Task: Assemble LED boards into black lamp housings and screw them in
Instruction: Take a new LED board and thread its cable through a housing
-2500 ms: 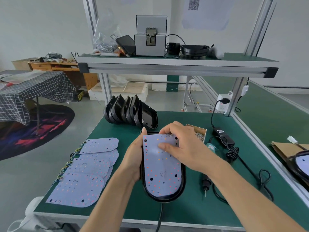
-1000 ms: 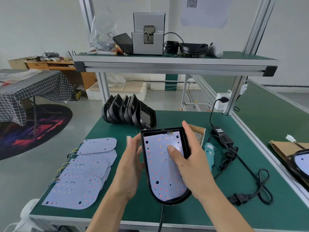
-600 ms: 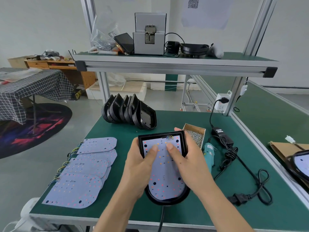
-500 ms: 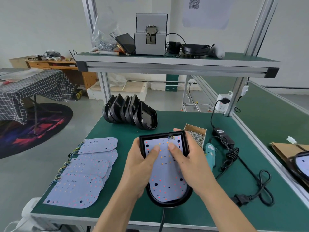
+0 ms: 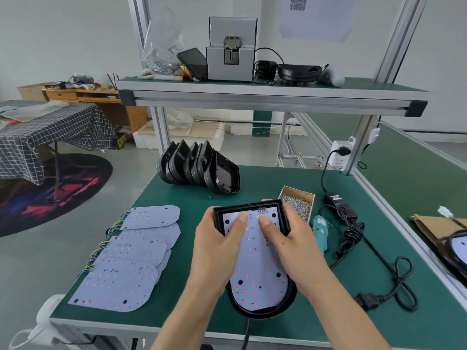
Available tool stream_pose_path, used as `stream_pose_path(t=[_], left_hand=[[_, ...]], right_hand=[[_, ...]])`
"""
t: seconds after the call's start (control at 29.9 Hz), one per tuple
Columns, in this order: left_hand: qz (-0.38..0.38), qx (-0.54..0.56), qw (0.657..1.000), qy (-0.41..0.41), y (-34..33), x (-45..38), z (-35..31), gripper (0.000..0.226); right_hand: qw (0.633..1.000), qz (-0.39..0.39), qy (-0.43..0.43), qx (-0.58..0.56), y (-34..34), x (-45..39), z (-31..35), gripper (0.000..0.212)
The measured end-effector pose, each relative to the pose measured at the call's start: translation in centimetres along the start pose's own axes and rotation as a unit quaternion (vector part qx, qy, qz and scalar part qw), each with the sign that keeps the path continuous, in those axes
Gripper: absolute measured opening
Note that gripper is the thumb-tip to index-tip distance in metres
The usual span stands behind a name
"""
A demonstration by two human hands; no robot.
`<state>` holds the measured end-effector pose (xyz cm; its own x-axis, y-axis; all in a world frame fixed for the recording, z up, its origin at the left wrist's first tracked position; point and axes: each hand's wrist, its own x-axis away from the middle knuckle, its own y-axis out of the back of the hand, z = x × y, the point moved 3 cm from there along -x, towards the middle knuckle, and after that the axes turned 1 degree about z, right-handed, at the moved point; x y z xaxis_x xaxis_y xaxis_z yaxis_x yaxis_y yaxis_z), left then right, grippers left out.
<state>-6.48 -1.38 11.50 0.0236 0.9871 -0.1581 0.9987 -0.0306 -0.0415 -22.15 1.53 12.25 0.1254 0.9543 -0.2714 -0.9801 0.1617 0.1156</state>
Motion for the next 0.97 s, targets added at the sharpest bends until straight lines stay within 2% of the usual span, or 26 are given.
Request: stream_pose_path(t=[0.1, 0.17, 0.3, 0.4, 0.57, 0.7, 0.84, 0.97], left_hand=[[0.012, 0.013, 0.999, 0.038, 0.2, -0.1, -0.1, 0.019], [0.001, -0.012, 1.0, 0.028, 0.4, -0.1, -0.4, 0.02], [-0.005, -0.039, 0.999, 0.019, 0.0, -0.3, -0.7, 0.013], [0.022, -0.026, 0.999, 0.032, -0.2, -0.2, -0.7, 0.011], [0.05, -0.003, 0.998, 0.037, 0.0, 0.0, -1.1, 0.029], [0.028, -0.016, 0.999, 0.027, 0.4, 0.0, -1.2, 0.017], [0.021, -0.017, 0.999, 0.02, 0.4, 0.0, -1.3, 0.024], [0.034, -0.023, 0.999, 0.025, 0.3, -0.4, -1.2, 0.01]], right_hand=[[1.0, 0.001, 0.006, -0.005, -0.1, 0.1, 0.1, 0.011], [1.0, 0.005, 0.003, -0.008, 0.0, 0.1, 0.3, 0.011], [1.0, 0.002, -0.01, -0.019, 0.1, 0.1, 0.2, 0.01], [1.0, -0.009, -0.001, -0.006, 0.3, 0.1, 0.2, 0.013], [1.0, -0.016, 0.006, -0.016, 0.2, 0.1, 0.2, 0.017], [1.0, -0.014, 0.007, -0.008, -0.1, 0.0, 0.3, 0.014], [1.0, -0.012, 0.003, -0.003, 0.0, -0.3, 0.2, 0.014], [1.0, -0.013, -0.001, -0.007, 0.3, -0.3, 0.4, 0.016]])
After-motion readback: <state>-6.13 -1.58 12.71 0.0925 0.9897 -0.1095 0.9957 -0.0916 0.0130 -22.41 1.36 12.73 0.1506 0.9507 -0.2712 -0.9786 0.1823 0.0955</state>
